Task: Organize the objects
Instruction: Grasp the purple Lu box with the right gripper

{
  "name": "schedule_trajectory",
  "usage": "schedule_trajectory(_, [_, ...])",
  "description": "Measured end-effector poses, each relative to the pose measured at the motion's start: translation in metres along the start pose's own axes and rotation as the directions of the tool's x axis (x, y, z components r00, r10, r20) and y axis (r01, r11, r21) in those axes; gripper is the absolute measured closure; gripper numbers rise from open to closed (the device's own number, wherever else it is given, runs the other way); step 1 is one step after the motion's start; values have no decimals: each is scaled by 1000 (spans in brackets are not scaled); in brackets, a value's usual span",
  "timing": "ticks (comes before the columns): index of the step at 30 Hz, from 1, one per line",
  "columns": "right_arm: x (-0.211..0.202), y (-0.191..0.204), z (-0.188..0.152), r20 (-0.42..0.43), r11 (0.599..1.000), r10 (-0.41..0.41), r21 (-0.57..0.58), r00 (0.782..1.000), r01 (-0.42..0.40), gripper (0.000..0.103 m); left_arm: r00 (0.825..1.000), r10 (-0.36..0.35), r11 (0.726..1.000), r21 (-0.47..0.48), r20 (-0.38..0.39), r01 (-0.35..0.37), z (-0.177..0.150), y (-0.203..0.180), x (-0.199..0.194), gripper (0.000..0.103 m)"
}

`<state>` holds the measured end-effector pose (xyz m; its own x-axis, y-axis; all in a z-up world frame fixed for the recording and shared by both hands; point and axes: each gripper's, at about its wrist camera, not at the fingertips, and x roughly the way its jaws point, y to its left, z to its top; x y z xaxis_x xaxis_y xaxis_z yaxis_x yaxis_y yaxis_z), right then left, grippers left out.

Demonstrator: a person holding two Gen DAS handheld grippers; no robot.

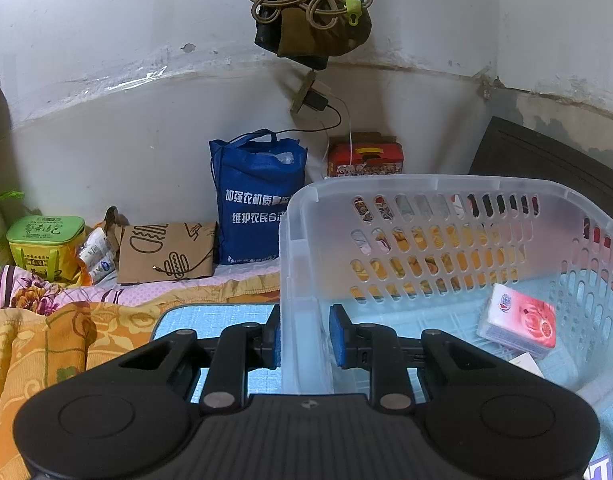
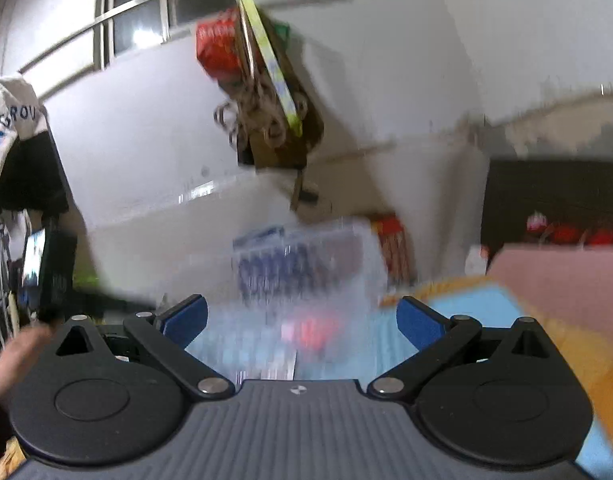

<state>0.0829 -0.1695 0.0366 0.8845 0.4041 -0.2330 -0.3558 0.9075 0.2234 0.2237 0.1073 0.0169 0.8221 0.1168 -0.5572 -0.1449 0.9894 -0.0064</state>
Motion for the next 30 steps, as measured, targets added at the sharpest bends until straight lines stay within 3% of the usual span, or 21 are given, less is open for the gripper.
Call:
schedule_trajectory(3, [12,0,-26,-49,1000,-15,26,999,17,0,1000,4,1000,1,1,-4,0,-1,-1,75])
schedule_trajectory(9, [29,2,-44,-147,998,-5,60,989,14,0,1000,5,1000,0,4,-5,-1,-2,-2,75])
schedule_trajectory(16, [31,28,-56,-198,995,-34,-100,980,14,0,1000,6,1000,8,5,-6,-1,-3,-2,75])
schedule_trajectory(19, [29,27,-58,-215,995,-14,-102,976,-8,1,1000,5,1000,9,5,-5,-1,-3,-2,75])
schedule_trajectory(24, [33,23,-59,-273,995,31,-83,961,-56,14,1000,5,1000,8,4,-5,-1,-3,-1,75])
schedule_trajectory(27, [32,23,-59,-278,994,43,-82,960,-68,30,1000,7,1000,7,4,-7,-1,-2,-1,75])
schedule_trajectory(30, [29,20,-59,-257,996,42,-62,965,-59,33,1000,4,1000,4,4,-4,-1,-1,-1,75])
